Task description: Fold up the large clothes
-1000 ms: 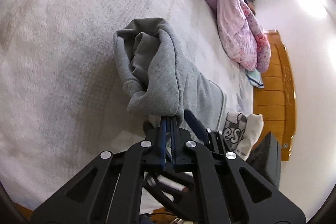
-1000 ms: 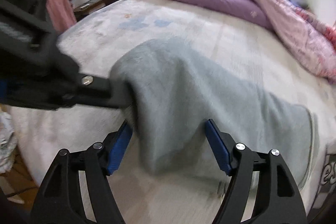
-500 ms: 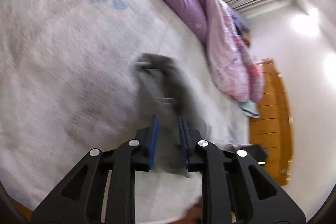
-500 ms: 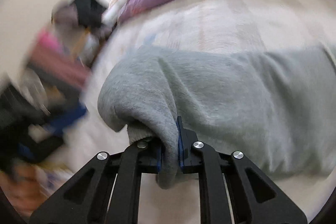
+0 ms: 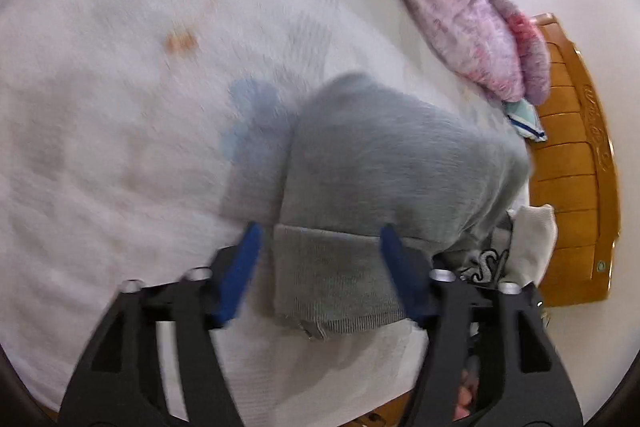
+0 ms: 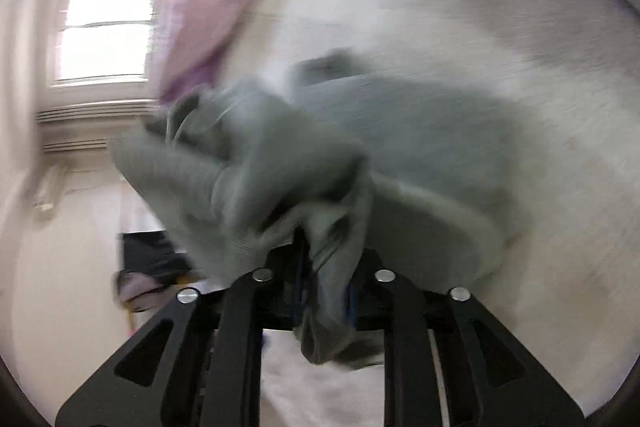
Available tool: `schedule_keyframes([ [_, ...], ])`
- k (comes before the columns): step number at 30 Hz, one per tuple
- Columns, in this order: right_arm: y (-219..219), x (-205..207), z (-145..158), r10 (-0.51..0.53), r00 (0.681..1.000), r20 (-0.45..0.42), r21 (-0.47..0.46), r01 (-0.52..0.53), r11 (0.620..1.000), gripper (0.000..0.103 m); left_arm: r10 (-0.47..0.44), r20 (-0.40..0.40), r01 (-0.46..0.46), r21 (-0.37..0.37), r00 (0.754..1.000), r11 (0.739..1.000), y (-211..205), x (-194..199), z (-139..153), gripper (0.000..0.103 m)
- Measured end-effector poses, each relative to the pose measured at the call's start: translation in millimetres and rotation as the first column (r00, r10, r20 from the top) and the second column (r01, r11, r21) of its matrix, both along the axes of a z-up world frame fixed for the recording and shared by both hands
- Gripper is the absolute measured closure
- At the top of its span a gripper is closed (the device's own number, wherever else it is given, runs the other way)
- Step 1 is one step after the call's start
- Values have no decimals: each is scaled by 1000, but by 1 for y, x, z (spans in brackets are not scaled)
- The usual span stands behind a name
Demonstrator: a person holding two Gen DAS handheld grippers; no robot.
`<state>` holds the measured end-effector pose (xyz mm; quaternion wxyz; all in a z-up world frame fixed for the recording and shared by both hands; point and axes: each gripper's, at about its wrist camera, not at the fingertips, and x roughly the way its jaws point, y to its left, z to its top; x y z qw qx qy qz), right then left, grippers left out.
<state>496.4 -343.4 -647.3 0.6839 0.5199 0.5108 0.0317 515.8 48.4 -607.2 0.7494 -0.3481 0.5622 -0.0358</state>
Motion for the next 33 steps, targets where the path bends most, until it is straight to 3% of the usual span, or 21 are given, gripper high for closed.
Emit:
schedule_keyframes([
  [3,-12,-4,-11,-1,1000,-31,-3,1,1000,82,-29,-2,29,-17,1000,999,-22,6,-8,34],
  [6,-20,-9,-7,22,998,-64,-18,-24,1000,72,-90,-22,92,64,996,994,-40,16,-19,25],
  [8,-29,-11,5,59,996,-61,-59,-62,996,71,-114,-41,117,98,993,988,-43,22,-24,25],
  [10,-33,-3,18,97,994,-52,-120,-103,987,59,-120,-51,124,98,991,987,-42,23,-27,24],
  [11,-33,-1,29,122,992,-41,-164,-127,978,47,-127,-55,133,104,990,986,-43,24,-27,24],
  [15,-18,14,71,249,966,69,-298,-218,929,42,-154,-65,162,141,986,977,-51,22,-26,24],
  [17,2,28,87,339,934,112,-353,-281,892,42,-163,-66,172,161,984,972,-55,23,-25,24],
  [20,28,55,69,409,912,-20,-485,-367,794,42,-170,-61,178,179,984,968,-57,20,-24,24],
  [22,28,65,35,401,910,-102,-506,-395,767,42,-150,-53,157,148,987,976,-50,18,-24,22],
  [25,10,67,-1,362,921,-147,-419,-389,820,42,-100,-57,104,86,993,991,-34,7,-24,22],
  [29,-5,65,-18,356,919,-168,-368,-394,843,30,-44,-89,43,-10,995,999,-20,-12,-37,19],
  [33,-11,71,-25,361,916,-174,-326,-400,857,29,-67,-159,52,-92,985,994,-39,-9,-64,15],
])
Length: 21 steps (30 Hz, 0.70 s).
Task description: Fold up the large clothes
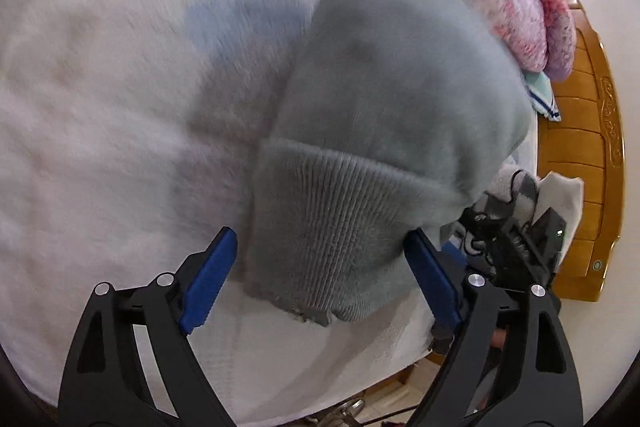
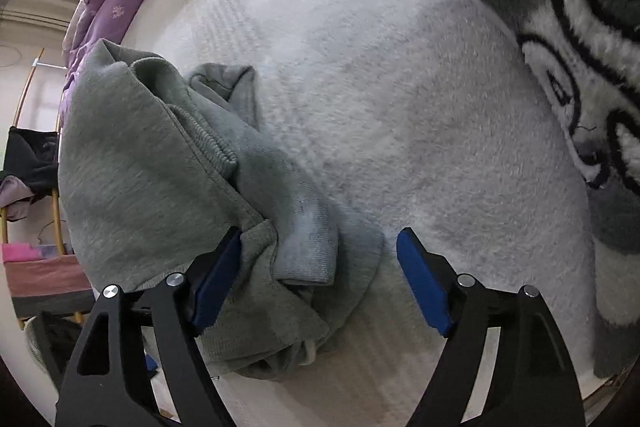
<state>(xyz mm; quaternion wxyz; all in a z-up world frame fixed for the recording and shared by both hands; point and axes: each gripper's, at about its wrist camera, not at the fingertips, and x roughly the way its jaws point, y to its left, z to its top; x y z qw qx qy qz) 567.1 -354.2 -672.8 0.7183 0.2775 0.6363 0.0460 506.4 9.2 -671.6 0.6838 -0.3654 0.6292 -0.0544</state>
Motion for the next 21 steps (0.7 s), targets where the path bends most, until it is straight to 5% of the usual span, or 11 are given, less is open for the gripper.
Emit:
schedule_keyframes([
  [5,-16,4,-6,-21,1000,-17,39,22,999,29,8,13,-8,0,1000,1000,-20,9,-16,12],
  [11,-29,-17,0,-152,987,-61,162,160,974,24,42,8,-42,-7,999,999,-15,7,2,48],
  [17,-28,-81,9,-413,899,-147,406,436,803,13,77,30,-74,-99,997,992,-6,17,38,54],
  [21,-12,-121,-2,-571,775,-271,559,610,562,12,32,23,-31,-64,999,997,-15,31,49,54],
])
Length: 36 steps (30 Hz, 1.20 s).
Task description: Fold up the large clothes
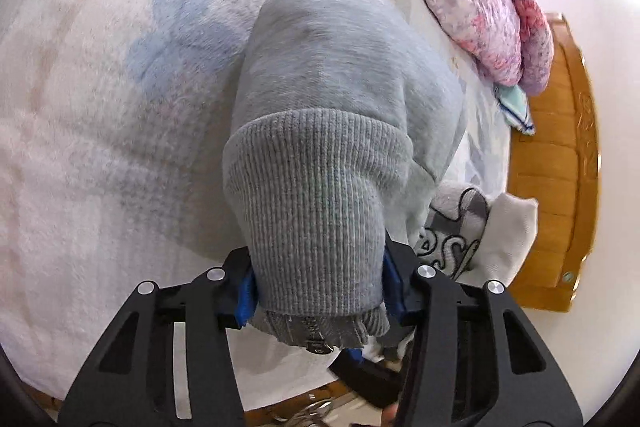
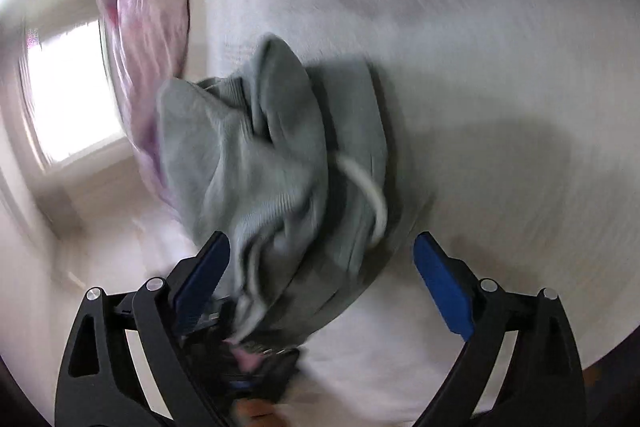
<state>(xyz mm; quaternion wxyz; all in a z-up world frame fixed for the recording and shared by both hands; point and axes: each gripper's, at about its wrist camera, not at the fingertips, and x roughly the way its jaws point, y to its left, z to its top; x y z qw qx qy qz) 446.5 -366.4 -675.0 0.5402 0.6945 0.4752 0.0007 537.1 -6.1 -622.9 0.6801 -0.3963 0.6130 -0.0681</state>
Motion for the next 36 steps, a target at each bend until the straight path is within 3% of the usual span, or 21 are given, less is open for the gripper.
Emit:
schedule_keyframes([
  [4,20,-8,-8,-94,995,-14,117,95,989,10,-14,-24,14,-15,1000,1000,4,-1,-1,54],
  [8,35,-12,-19,-149,987,-64,153,157,976,9,-11,-28,10,-37,1000,999,5,2,4,54],
  [10,35,-13,-27,-156,984,-84,124,166,978,9,-13,-34,12,-54,999,998,6,3,5,55],
  [13,34,-4,-43,-187,982,-14,186,186,965,9,-22,-34,20,-52,999,998,8,6,5,55],
  [16,36,7,-49,-206,978,38,187,196,963,9,-6,-40,3,-73,999,997,11,5,2,55],
  [22,34,26,-74,-214,976,36,205,202,958,9,11,-51,-16,-87,999,996,14,0,-5,55],
  [23,33,30,-72,-201,978,56,193,187,963,15,15,-51,-19,-89,999,996,14,0,-6,55],
  [24,31,36,-68,-178,981,72,169,164,972,31,18,-48,-22,-85,999,996,15,-1,-7,55],
  [25,27,43,-60,-119,988,98,115,107,988,36,14,-40,-17,-73,999,997,16,-1,-6,55],
  [27,21,54,-38,-12,989,145,13,10,1000,63,8,-17,-9,-61,1000,998,19,-1,0,55],
  [30,20,66,0,135,973,188,-172,-102,980,74,-4,30,6,-53,1000,999,16,-2,15,56],
  [36,23,72,92,313,910,273,-431,-175,885,77,-68,160,70,-9,985,997,5,-11,73,60],
])
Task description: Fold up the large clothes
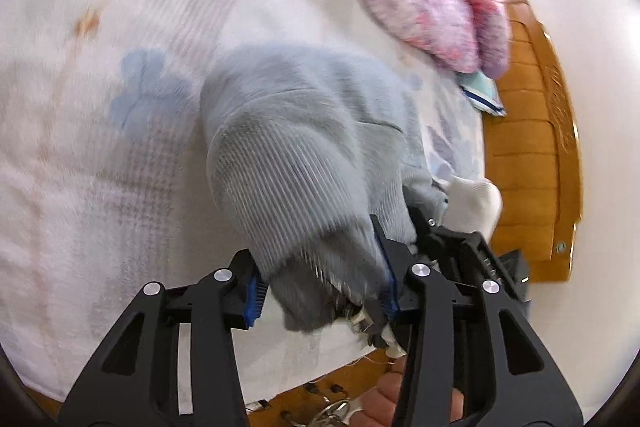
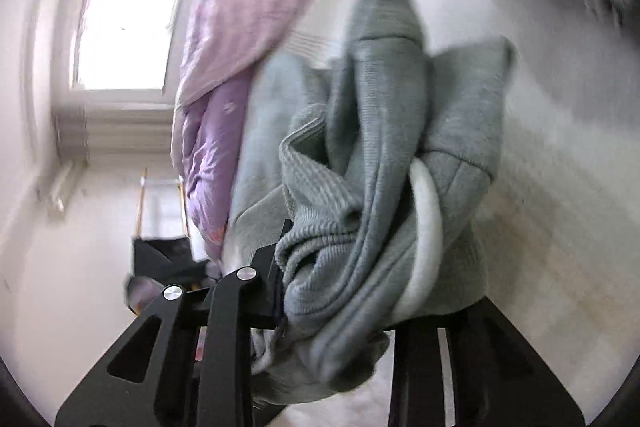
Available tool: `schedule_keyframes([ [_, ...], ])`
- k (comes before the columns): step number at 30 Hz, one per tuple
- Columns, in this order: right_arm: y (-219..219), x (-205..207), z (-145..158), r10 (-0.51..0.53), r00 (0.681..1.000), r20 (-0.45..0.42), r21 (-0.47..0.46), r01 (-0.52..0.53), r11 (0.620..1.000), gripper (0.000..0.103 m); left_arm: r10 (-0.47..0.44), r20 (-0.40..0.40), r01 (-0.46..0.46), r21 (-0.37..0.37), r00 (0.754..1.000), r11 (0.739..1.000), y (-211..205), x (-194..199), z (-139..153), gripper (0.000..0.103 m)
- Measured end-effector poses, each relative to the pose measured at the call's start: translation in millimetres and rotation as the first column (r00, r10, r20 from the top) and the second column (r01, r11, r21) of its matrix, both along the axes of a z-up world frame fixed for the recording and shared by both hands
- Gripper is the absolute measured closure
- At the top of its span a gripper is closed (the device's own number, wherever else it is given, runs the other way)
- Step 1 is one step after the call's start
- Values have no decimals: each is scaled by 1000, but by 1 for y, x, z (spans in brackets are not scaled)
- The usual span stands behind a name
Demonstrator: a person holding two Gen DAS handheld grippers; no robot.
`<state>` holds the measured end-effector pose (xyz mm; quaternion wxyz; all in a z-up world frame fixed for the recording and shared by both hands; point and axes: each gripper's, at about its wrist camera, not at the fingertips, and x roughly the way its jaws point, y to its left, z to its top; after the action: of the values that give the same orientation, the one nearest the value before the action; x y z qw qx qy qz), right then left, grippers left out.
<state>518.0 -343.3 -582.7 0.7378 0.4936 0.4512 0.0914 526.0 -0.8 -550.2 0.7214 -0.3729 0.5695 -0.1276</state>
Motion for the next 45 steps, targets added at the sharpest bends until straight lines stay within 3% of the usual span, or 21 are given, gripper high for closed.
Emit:
schedule_keyframes([
  [10,-31,-69,122,14,977,212,-98,7,995,78,-135,207,140,-5,969,990,-41,-44,111,69],
  [13,-41,-84,156,41,960,276,-128,-6,992,79,-138,243,147,-20,960,989,-62,-56,131,69],
  [16,-64,-82,162,65,957,282,-109,-35,993,80,-87,247,112,-90,965,990,-82,-61,135,69],
  [20,-100,-73,133,96,974,204,-69,-84,994,81,-61,186,100,-208,981,973,-104,-73,103,63],
  [24,-133,-81,74,140,985,100,-5,-140,990,81,14,42,4,-387,999,922,-113,-98,41,27],
  [27,-141,-91,46,170,985,31,-2,-170,985,81,116,-115,-154,-421,987,894,-119,-119,-16,24],
  [29,-146,-100,31,180,984,-11,1,-180,984,80,173,-138,-218,-463,975,859,-118,-128,-33,22],
  [31,-155,-109,15,168,985,-32,33,-167,985,80,217,-159,-262,-370,963,892,-119,-130,-49,21],
  [33,-161,-116,8,159,987,-26,61,-157,986,81,188,-195,-245,-329,963,912,-130,-126,-65,21],
  [36,-162,-114,4,166,986,-15,68,-165,984,81,175,-219,-238,-309,960,921,-142,-131,-84,21],
  [40,-156,-106,5,152,988,-26,118,-147,982,81,222,-281,-321,-381,934,867,-156,-145,-107,20],
  [42,-159,-104,2,137,990,-39,147,-130,980,80,256,-313,-377,-434,915,818,-166,-149,-119,18],
  [44,-160,-103,-2,120,992,-48,175,-110,978,80,288,-353,-441,-507,890,741,-176,-155,-130,17],
  [45,-162,-102,-6,110,993,-54,192,-98,977,80,299,-361,-457,-515,883,725,-175,-152,-134,16],
])
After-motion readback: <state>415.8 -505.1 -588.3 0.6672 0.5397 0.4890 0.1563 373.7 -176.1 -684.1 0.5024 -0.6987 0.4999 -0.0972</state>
